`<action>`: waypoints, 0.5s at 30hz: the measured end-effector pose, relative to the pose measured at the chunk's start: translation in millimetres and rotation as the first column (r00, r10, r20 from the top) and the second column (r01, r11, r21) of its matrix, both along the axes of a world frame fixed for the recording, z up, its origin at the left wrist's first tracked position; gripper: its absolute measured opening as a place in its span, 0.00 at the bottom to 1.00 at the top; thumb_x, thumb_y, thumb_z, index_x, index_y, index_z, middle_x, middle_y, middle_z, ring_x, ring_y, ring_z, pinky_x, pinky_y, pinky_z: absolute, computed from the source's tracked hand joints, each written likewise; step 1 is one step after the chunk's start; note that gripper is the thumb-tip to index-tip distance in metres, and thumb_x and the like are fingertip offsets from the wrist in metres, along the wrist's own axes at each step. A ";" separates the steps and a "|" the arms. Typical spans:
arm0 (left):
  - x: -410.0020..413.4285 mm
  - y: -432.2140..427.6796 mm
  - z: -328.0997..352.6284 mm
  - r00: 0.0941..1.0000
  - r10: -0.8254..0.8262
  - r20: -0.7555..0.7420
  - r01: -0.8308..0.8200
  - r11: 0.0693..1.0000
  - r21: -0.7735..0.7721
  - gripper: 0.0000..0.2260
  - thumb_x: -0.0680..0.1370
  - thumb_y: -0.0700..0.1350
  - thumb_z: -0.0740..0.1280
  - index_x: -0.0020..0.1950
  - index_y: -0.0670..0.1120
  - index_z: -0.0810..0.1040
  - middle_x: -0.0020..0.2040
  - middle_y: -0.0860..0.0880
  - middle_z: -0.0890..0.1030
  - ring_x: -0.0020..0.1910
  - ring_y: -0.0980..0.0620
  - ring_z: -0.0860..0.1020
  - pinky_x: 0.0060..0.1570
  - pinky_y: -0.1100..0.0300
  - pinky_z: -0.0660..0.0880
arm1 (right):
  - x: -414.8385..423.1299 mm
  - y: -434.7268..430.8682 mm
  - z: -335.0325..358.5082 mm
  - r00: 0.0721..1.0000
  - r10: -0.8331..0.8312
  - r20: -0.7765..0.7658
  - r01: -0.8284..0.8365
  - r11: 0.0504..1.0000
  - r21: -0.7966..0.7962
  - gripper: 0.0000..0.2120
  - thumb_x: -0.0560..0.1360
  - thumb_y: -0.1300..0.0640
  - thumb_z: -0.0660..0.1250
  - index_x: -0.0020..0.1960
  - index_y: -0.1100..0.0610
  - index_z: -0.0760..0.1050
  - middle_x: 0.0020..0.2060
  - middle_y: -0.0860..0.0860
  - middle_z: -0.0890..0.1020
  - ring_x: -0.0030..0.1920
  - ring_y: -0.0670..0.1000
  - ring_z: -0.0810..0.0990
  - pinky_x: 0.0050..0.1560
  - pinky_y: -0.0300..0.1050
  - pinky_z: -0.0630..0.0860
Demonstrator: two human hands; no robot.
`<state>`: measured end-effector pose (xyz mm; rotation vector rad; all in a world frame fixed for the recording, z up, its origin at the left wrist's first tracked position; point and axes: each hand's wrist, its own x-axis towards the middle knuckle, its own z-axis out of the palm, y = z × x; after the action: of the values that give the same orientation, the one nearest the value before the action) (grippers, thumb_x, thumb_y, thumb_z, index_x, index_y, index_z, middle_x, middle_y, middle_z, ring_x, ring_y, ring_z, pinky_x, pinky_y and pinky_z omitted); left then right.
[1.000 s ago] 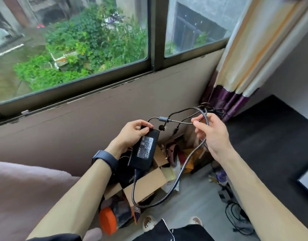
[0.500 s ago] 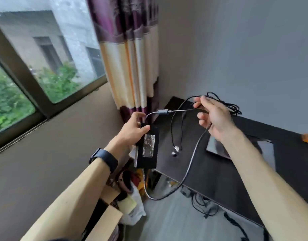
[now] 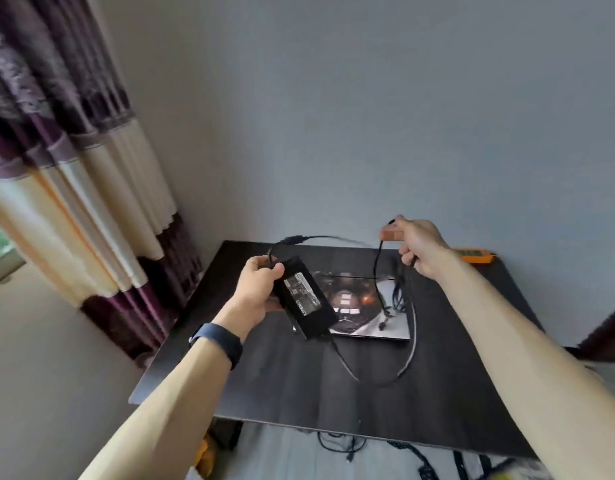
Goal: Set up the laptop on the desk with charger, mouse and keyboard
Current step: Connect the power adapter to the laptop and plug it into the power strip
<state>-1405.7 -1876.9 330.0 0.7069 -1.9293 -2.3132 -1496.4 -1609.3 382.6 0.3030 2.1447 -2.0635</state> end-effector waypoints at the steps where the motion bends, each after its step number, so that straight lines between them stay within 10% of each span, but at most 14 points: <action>1: -11.2 7.2 0.5 1.000 0.010 0.003 -0.011 0.998 0.062 0.12 0.81 0.38 0.64 0.64 0.43 0.71 0.56 0.41 0.80 0.50 0.41 0.82 0.35 0.43 0.80 | -6.2 20.4 2.3 0.995 -0.098 -0.018 0.098 0.995 -0.001 0.19 0.85 0.50 0.56 0.44 0.59 0.78 0.41 0.53 0.84 0.20 0.45 0.61 0.17 0.34 0.55; 15: -150.8 57.3 68.5 0.952 0.279 -0.125 -0.158 0.800 0.579 0.10 0.80 0.34 0.60 0.62 0.38 0.70 0.56 0.36 0.78 0.49 0.35 0.80 0.37 0.33 0.79 | -49.1 176.8 27.5 0.734 -0.608 -0.303 0.577 0.793 -0.193 0.14 0.85 0.47 0.51 0.57 0.51 0.73 0.38 0.50 0.78 0.19 0.45 0.59 0.21 0.35 0.56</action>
<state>-1556.6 -1819.6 398.5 0.6423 -0.9986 -2.6780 -1545.5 -1432.4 410.1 0.7529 2.3661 -2.7335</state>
